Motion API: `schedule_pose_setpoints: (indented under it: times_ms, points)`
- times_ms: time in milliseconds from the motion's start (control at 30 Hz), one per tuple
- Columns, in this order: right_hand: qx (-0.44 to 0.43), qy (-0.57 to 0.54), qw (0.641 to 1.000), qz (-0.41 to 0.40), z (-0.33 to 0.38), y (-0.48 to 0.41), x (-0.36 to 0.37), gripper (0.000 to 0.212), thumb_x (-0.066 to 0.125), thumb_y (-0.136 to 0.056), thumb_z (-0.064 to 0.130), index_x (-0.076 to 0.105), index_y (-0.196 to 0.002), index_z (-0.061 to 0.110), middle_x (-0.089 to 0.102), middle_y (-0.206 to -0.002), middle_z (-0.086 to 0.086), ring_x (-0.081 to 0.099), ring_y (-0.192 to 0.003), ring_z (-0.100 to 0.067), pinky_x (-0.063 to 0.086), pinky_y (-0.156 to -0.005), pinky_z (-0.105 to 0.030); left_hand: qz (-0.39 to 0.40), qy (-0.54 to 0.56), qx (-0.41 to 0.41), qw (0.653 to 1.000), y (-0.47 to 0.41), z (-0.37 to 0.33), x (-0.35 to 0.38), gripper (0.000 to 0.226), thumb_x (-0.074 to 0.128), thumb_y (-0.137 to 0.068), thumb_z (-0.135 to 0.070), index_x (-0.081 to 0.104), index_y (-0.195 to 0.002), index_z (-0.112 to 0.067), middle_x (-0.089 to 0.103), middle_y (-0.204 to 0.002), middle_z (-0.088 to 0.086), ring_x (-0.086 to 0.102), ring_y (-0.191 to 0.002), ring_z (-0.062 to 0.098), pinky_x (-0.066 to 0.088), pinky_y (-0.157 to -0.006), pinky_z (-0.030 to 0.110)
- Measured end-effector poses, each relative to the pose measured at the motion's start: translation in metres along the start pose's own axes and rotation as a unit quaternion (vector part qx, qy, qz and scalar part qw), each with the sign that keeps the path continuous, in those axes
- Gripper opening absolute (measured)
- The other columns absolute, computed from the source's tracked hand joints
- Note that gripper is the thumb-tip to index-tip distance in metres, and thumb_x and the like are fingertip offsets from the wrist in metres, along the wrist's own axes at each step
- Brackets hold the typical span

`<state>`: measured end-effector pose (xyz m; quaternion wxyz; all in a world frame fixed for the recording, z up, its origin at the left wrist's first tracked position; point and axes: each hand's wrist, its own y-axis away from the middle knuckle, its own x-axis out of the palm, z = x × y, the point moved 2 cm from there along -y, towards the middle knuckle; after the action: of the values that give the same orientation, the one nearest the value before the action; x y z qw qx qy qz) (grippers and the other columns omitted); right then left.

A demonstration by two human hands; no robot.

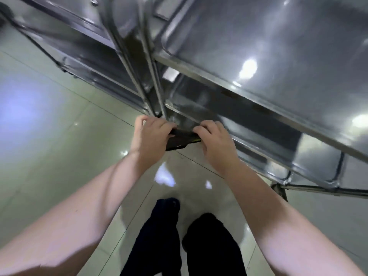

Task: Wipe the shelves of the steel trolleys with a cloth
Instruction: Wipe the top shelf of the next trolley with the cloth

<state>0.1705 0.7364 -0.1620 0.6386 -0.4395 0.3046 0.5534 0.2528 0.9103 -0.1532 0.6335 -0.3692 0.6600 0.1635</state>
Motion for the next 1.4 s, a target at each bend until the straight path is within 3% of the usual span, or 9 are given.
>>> schedule_pose_setpoints:
  times_ms: [233, 367, 533, 700, 867, 1033, 1133, 1233, 1400]
  points:
    - [-0.093, -0.01, 0.996, -0.01, 0.145, -0.086, -0.106, 0.03, 0.058, -0.074, -0.005, 0.068, -0.1, 0.006, 0.064, -0.095, -0.011, 0.054, -0.08, -0.034, 0.048, -0.072, -0.043, -0.002, -0.02, -0.182, 0.983, 0.011, 0.042, -0.202, 0.02, 0.055, -0.078, -0.013, 0.066, -0.079, -0.03, 0.06, -0.067, -0.011, 0.05, -0.073, 0.018, 0.022, -0.078, 0.033]
    - [-0.086, 0.053, 0.993, 0.066, 0.218, -0.146, -0.117, 0.022, 0.06, -0.071, 0.003, 0.055, -0.074, 0.025, 0.055, -0.074, 0.004, 0.05, -0.074, -0.023, 0.043, -0.063, -0.036, -0.014, -0.024, -0.247, 0.969, 0.022, 0.094, -0.259, 0.014, 0.052, -0.091, -0.029, 0.064, -0.09, -0.036, 0.063, -0.089, -0.016, 0.053, -0.095, 0.014, 0.026, -0.096, 0.042]
    - [-0.128, 0.002, 0.992, -0.008, 0.295, -0.208, -0.111, 0.019, 0.053, -0.082, 0.002, 0.063, -0.091, 0.015, 0.062, -0.088, -0.006, 0.051, -0.083, -0.03, 0.041, -0.069, -0.042, -0.087, -0.003, -0.25, 0.964, 0.031, 0.18, -0.314, 0.013, 0.055, -0.093, -0.029, 0.066, -0.094, -0.037, 0.062, -0.09, -0.014, 0.056, -0.096, 0.015, 0.022, -0.1, 0.04]
    - [-0.086, -0.009, 0.996, -0.034, 0.351, -0.277, -0.09, 0.019, 0.055, -0.085, 0.001, 0.062, -0.093, 0.017, 0.061, -0.093, -0.004, 0.048, -0.09, -0.027, 0.042, -0.075, -0.044, -0.125, -0.006, -0.224, 0.966, 0.012, 0.271, -0.351, 0.013, 0.058, -0.091, -0.031, 0.068, -0.097, -0.037, 0.065, -0.093, -0.013, 0.056, -0.1, 0.016, 0.021, -0.095, 0.038]
    - [-0.026, 0.004, 0.997, -0.069, 0.361, -0.324, -0.074, 0.021, 0.054, -0.088, 0.003, 0.061, -0.099, 0.018, 0.06, -0.1, -0.001, 0.046, -0.095, -0.022, 0.039, -0.076, -0.036, -0.116, 0.003, -0.195, 0.974, -0.032, 0.328, -0.353, 0.014, 0.058, -0.091, -0.034, 0.069, -0.1, -0.037, 0.067, -0.1, -0.014, 0.056, -0.105, 0.016, 0.019, -0.098, 0.037]
    - [0.004, 0.032, 0.998, -0.062, 0.342, -0.371, -0.072, 0.022, 0.054, -0.089, 0.0, 0.063, -0.103, 0.015, 0.061, -0.103, -0.003, 0.045, -0.095, -0.024, 0.041, -0.08, -0.039, -0.11, 0.005, -0.155, 0.982, -0.086, 0.361, -0.339, 0.013, 0.061, -0.089, -0.037, 0.07, -0.097, -0.036, 0.069, -0.093, -0.013, 0.059, -0.098, 0.019, 0.023, -0.092, 0.038]
    - [0.004, 0.04, 0.996, -0.077, 0.324, -0.407, -0.075, 0.019, 0.056, -0.089, 0.001, 0.064, -0.1, 0.014, 0.063, -0.101, -0.005, 0.048, -0.094, -0.028, 0.042, -0.08, -0.043, -0.11, 0.017, -0.136, 0.984, -0.124, 0.377, -0.33, 0.012, 0.064, -0.088, -0.034, 0.072, -0.097, -0.032, 0.07, -0.093, -0.009, 0.058, -0.099, 0.022, 0.028, -0.099, 0.044]
    - [-0.009, 0.048, 0.994, -0.093, 0.305, -0.448, -0.075, 0.017, 0.058, -0.088, 0.001, 0.065, -0.096, 0.013, 0.061, -0.097, -0.006, 0.05, -0.091, -0.029, 0.043, -0.078, -0.043, -0.116, 0.004, -0.121, 0.986, -0.165, 0.394, -0.322, 0.011, 0.065, -0.088, -0.03, 0.072, -0.095, -0.028, 0.069, -0.095, -0.006, 0.057, -0.101, 0.023, 0.022, -0.105, 0.045]
    - [-0.027, 0.064, 0.993, -0.093, 0.28, -0.513, -0.07, 0.026, 0.063, -0.072, -0.012, 0.067, -0.088, 0.008, 0.057, -0.086, -0.009, 0.048, -0.079, -0.031, 0.042, -0.068, -0.04, -0.144, -0.032, -0.081, 0.986, -0.224, 0.417, -0.309, 0.006, 0.073, -0.08, -0.019, 0.074, -0.085, -0.022, 0.07, -0.088, -0.003, 0.061, -0.092, 0.027, 0.025, -0.094, 0.041]
